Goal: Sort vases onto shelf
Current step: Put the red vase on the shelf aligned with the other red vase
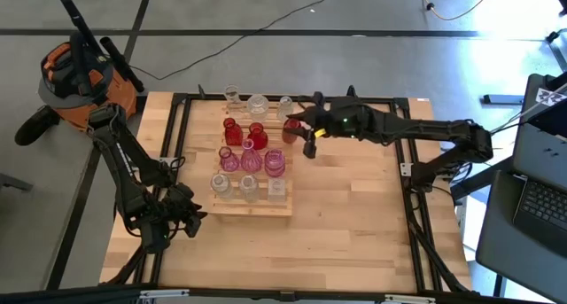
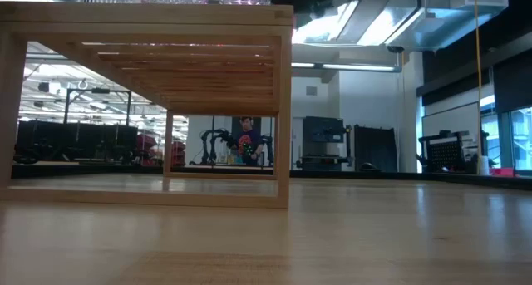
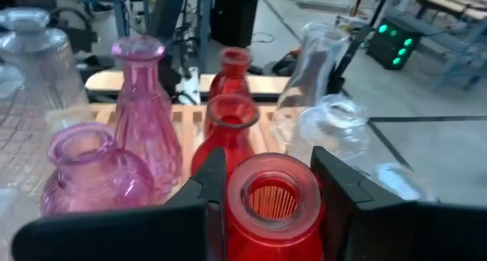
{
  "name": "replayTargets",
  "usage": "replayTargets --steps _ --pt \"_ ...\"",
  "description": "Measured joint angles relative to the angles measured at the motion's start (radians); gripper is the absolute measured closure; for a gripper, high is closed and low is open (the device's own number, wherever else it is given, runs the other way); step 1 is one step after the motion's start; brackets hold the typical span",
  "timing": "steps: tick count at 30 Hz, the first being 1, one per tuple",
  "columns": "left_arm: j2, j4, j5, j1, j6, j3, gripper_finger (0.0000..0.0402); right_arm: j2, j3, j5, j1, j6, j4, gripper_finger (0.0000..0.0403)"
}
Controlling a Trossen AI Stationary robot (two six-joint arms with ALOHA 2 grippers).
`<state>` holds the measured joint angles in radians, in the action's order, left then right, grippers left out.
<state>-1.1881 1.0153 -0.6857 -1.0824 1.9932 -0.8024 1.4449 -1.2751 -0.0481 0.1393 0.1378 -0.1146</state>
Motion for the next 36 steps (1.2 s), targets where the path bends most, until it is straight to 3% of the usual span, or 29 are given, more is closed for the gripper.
replayTargets --steps 22,29,36 --pt "0.000 0.001 0.000 0.000 0.017 0.000 0.0239 0.140 -0.097 0.095 0.019 -0.037 -0.034 0.0307" --pt "0.000 -0.003 0.000 0.000 0.013 0.000 0.0239 0.142 -0.097 0.093 0.034 -0.040 -0.020 0.0218" --pt "0.000 -0.003 0.000 0.000 0.013 0.000 0.0239 0.143 -0.095 0.093 0.034 -0.026 0.005 0.0204"
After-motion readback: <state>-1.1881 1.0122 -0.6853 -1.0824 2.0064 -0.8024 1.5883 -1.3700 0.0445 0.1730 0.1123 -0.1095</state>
